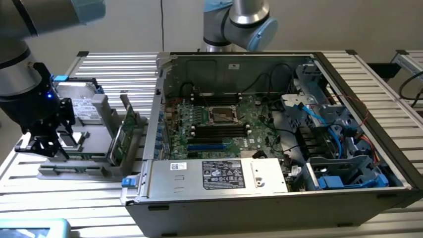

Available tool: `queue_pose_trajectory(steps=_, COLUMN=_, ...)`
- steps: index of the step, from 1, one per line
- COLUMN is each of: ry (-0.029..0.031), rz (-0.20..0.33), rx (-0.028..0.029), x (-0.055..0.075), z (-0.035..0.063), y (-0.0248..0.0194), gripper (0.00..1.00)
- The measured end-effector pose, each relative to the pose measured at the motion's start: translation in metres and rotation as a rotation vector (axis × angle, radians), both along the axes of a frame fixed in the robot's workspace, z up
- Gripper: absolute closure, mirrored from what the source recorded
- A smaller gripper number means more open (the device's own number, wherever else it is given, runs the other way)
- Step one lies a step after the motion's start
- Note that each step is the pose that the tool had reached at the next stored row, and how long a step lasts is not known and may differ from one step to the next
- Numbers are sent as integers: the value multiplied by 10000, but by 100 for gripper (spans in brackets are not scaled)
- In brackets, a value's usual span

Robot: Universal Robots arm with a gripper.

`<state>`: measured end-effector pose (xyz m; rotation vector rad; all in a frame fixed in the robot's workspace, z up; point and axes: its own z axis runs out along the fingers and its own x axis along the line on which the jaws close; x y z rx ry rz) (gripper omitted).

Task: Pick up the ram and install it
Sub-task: 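Pick up the ram and move it above insertion slot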

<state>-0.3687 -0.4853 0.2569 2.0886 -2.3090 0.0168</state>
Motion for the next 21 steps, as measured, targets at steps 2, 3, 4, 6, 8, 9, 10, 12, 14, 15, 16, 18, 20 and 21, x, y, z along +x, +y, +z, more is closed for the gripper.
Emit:
queue_pose_trajectory(steps=2, ry=-1, rz=1, rx=3, x=0, z=-37, y=-6, gripper=58)
queue_pose_trajectory(steps=3, ry=0, rz=2, rx=4, x=1, z=-54, y=-8, gripper=58)
queue_pose_trajectory(steps=4, ry=1, rz=3, rx=4, x=2, z=-72, y=-11, gripper=58)
queue_pose_trajectory(steps=6, ry=0, rz=4, rx=5, x=3, z=-110, y=-16, gripper=58)
queue_pose_trajectory(steps=8, ry=0, rz=8, rx=8, x=3, z=-145, y=-24, gripper=58)
queue_pose_trajectory(steps=9, ry=1, rz=10, rx=11, x=3, z=-160, y=-31, gripper=58)
queue_pose_trajectory(steps=10, ry=1, rz=10, rx=19, x=3, z=-175, y=-35, gripper=58)
queue_pose_trajectory(steps=12, ry=3, rz=11, rx=62, x=2, z=-198, y=-41, gripper=58)
queue_pose_trajectory(steps=14, ry=0, rz=10, rx=118, x=2, z=-209, y=-50, gripper=58)
queue_pose_trajectory(steps=15, ry=1, rz=12, rx=132, x=3, z=-216, y=-58, gripper=58)
queue_pose_trajectory(steps=16, ry=-1, rz=12, rx=144, x=3, z=-230, y=-65, gripper=58)
queue_pose_trajectory(steps=18, ry=-2, rz=12, rx=153, x=3, z=-266, y=-79, gripper=58)
queue_pose_trajectory(steps=20, ry=0, rz=11, rx=152, x=2, z=-301, y=-87, gripper=58)
queue_pose_trajectory(steps=21, ry=1, rz=11, rx=152, x=3, z=-319, y=-89, gripper=58)
